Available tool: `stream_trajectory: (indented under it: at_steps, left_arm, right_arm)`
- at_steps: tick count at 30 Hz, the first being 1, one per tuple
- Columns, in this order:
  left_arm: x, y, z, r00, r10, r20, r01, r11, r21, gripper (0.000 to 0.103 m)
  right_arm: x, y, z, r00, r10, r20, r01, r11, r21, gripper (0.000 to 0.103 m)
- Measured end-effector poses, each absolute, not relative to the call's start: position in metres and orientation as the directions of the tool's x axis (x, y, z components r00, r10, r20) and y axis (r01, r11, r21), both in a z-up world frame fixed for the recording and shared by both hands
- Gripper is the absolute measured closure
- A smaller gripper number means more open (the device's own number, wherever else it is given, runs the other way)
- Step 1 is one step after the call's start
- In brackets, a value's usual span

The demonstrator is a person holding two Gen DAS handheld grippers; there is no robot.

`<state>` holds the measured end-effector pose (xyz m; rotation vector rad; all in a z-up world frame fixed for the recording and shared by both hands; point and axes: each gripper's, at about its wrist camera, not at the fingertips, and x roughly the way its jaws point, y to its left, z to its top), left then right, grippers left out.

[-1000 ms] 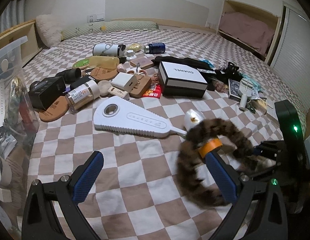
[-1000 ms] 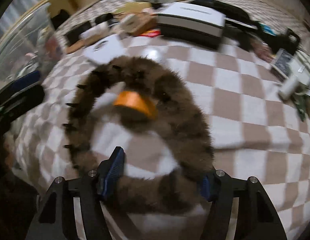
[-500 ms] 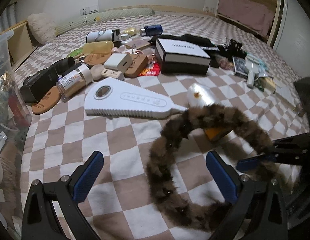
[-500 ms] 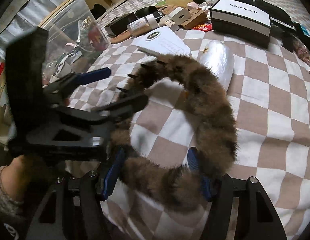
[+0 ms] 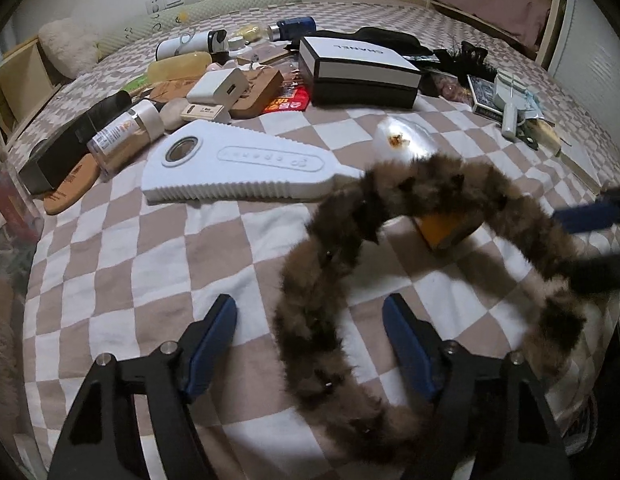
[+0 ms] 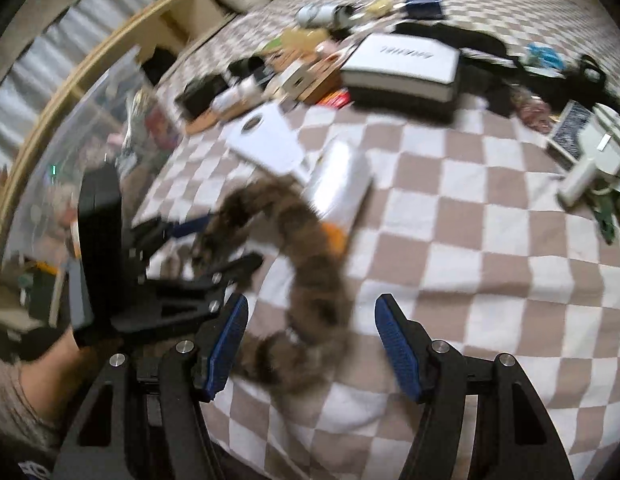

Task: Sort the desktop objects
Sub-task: 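Pass the furry headband from the right gripper into the left gripper, then grasp the white wrapped tube with orange band using the right gripper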

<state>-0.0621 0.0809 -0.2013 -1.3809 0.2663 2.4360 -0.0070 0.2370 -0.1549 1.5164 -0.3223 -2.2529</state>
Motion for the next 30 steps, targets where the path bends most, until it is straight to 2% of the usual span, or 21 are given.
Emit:
stream_trajectory:
  at_steps: [4, 9, 11, 25, 30]
  left_arm:
    - [-0.062, 0.082, -0.199, -0.478, 0.190, -0.857, -0.374, -0.928, 0.003, 0.052]
    - [-0.061, 0.077, -0.195, -0.477, 0.195, -0.857, -0.362, -0.932, -0.010, 0.076]
    - [-0.061, 0.075, -0.194, -0.477, 0.195, -0.857, -0.357, -0.934, -0.014, 0.081]
    - [-0.049, 0.036, -0.179, -0.487, 0.174, -0.856, -0.302, -0.953, -0.022, 0.083]
    - [-0.047, 0.022, -0.175, -0.497, 0.164, -0.852, -0.280, -0.960, -0.021, 0.083]
  right_arm:
    - [-0.012, 0.261, -0.153, -0.369, -0.471, -0.801, 0.117, -0.879, 0.463, 0.036]
    - [-0.023, 0.280, -0.160, -0.395, -0.482, -0.782, 0.010, -0.854, 0.521, 0.036]
    - [-0.029, 0.284, -0.163, -0.409, -0.469, -0.783, -0.029, -0.851, 0.525, 0.036]
    - [-0.075, 0.235, -0.178, -0.393, -0.462, -0.795, -0.085, -0.843, 0.532, 0.036]
    - [-0.083, 0.204, -0.185, -0.352, -0.361, -0.864, -0.071, -0.910, 0.409, 0.036]
